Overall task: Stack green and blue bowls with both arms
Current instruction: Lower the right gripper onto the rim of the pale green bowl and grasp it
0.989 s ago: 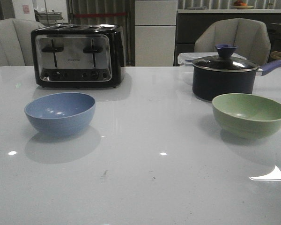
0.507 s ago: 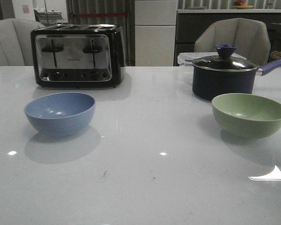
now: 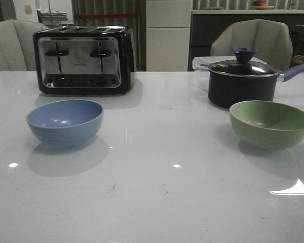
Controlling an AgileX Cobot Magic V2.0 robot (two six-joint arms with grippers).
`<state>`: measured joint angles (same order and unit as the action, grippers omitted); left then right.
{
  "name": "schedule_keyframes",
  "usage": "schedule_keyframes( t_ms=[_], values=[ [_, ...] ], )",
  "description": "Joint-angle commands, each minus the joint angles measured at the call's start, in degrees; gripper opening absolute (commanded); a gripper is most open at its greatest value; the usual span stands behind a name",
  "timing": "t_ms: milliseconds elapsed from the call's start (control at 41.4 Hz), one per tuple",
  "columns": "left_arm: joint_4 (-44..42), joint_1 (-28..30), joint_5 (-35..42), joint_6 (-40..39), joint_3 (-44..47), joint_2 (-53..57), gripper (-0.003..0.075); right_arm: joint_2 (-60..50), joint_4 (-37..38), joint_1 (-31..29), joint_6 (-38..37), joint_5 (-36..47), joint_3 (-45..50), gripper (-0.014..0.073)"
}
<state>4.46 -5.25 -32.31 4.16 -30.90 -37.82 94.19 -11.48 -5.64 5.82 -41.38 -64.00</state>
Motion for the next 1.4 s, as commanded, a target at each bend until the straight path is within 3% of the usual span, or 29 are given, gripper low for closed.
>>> schedule_keyframes(
  t_ms=[0,265,555,821,989,1376],
  values=[
    [0.6,-0.4,4.6,0.0,-1.7,-0.3,0.0527,2.7,-1.6,-0.4,1.9,0.6,-5.4,0.0524],
    [0.5,-0.4,4.7,0.0,-1.7,-0.3,0.0527,12.3,-2.0,-0.4,1.9,0.9,-12.5,0.0514],
    [0.2,-0.4,4.7,0.1,-1.7,-0.3,0.0526,14.1,-2.0,-0.4,1.9,-0.6,-15.8,0.0179],
    [-1.1,-0.4,4.8,0.1,-1.7,-0.3,0.0527,12.5,-2.0,1.3,2.7,-4.8,-18.6,0.0052],
    [-1.1,-0.4,4.8,0.1,-1.7,-0.3,0.0526,8.7,-2.0,6.8,3.8,-4.8,-18.6,0.0052],
    [-1.1,-0.4,4.6,0.1,-1.7,-0.3,0.0526,8.6,-2.0,26.2,4.2,-3.8,-18.5,0.0052]
  ],
)
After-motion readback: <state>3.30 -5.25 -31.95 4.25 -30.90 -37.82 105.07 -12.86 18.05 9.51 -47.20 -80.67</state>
